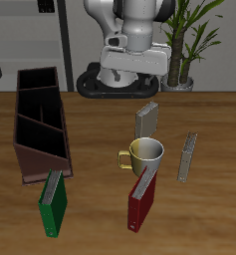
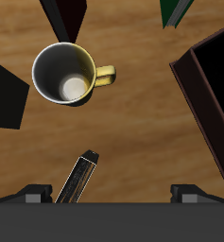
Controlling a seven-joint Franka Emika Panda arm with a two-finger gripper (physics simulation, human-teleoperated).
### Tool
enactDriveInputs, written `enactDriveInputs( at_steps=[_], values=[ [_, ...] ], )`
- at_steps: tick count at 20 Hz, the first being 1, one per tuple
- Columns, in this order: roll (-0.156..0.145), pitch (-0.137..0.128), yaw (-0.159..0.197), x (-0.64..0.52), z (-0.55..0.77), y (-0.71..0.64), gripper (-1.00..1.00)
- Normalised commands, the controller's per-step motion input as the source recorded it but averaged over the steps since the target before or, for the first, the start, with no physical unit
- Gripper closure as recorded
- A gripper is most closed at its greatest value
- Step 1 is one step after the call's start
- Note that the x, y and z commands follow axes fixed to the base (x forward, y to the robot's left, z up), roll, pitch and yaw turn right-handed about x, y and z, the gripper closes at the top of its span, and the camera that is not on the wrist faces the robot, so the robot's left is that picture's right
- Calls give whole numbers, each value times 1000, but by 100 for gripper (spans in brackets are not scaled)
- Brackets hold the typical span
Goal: Place the right yellow book into the right desk caddy's back compartment
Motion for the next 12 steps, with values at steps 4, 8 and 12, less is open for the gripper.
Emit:
enactDriveInputs(
  at_steps=[4,8,12],
  values=[
    [17,22,-24,13,-192,34,-100],
    [0,30,-41,10,-198,58,-100],
    [11,5,-22,-22,-117,69,-100]
  ],
)
